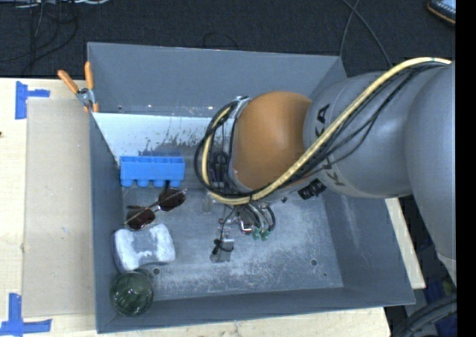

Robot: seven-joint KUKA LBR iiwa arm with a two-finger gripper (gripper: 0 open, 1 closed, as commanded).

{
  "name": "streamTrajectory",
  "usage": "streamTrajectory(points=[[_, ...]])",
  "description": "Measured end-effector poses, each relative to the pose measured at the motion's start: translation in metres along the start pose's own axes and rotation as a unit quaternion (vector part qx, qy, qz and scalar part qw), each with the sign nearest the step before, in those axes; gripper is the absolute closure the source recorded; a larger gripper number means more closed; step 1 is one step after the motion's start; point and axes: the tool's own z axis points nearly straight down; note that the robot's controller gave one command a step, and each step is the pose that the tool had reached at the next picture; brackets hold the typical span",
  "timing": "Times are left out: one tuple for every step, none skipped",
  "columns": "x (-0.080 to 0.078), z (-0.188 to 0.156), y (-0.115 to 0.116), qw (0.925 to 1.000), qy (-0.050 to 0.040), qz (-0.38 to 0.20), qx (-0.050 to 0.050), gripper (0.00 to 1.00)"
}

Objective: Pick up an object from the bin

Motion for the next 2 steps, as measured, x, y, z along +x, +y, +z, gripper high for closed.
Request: streamTrajectory(points=[[-0.002, -0.005, -0.001, 1.0000, -0.0038, 0.002, -0.001, 0.00], [-0.025, 0.051, 0.058, 0.9889, -0.0078, -0.148, 0.000, 0.00]])
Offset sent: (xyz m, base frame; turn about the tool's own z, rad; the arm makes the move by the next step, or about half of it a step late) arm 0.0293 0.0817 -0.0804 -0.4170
